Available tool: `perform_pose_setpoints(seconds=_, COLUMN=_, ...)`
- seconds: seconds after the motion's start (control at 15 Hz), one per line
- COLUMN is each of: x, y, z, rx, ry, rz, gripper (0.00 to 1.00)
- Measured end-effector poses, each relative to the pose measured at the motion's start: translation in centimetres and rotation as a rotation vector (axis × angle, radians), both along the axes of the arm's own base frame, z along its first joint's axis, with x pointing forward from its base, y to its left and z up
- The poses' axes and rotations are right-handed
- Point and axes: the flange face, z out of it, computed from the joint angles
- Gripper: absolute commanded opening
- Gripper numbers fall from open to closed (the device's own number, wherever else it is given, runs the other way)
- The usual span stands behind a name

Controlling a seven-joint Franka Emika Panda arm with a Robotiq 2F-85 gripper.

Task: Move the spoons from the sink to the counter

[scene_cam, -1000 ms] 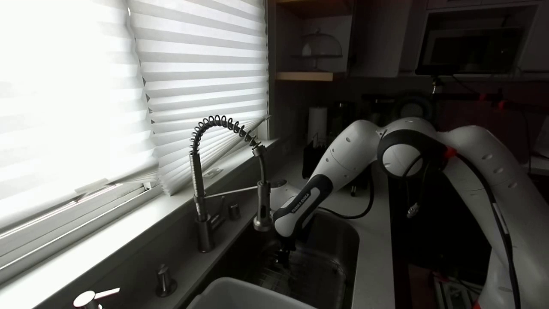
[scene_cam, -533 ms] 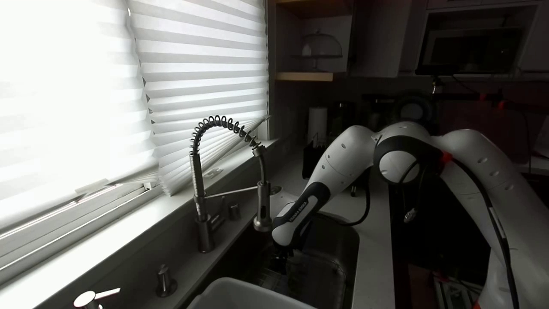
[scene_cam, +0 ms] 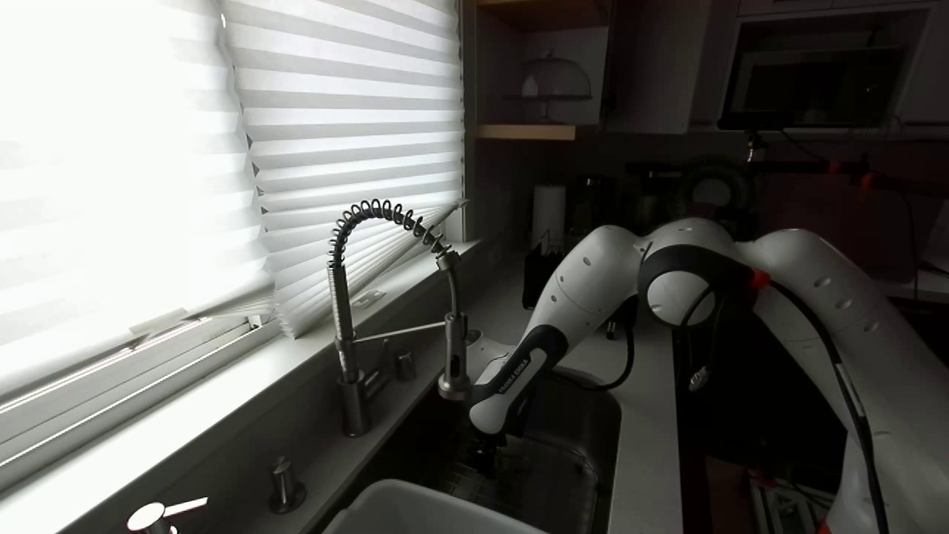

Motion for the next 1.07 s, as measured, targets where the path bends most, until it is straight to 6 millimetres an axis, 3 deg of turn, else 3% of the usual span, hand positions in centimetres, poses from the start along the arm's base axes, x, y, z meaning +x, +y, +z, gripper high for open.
perform_pose_setpoints(seconds=0.07, x=0.0, y=-0.1, z=-0.3, rx=-0.004, ry=0.004, rz=0.007, gripper=1.0)
perform_pose_setpoints(seconds=0.13, x=0.0, y=-0.1, z=-0.5, rx=-0.007, ry=0.007, rz=0.012, gripper=0.78)
perform_pose_setpoints(seconds=0.27, x=0.1, y=-0.2, z=-1.0, rx=-0.01, ry=0.01, rz=0.02, gripper=0.68)
perform_pose_setpoints(seconds=0.4, x=0.3, y=-0.2, z=-1.2, rx=-0.011, ry=0.011, rz=0.023, gripper=0.51)
perform_pose_setpoints(seconds=0.8, x=1.1, y=1.3, z=-0.5, rx=0.002, ry=0.004, rz=0.042, gripper=0.11)
perform_pose_setpoints(seconds=1.0, x=1.5, y=1.1, z=-0.4, rx=0.002, ry=-0.001, rz=0.041, gripper=0.07)
perform_pose_setpoints(seconds=1.07, x=1.5, y=0.9, z=-0.4, rx=0.0, ry=-0.002, rz=0.039, gripper=0.11)
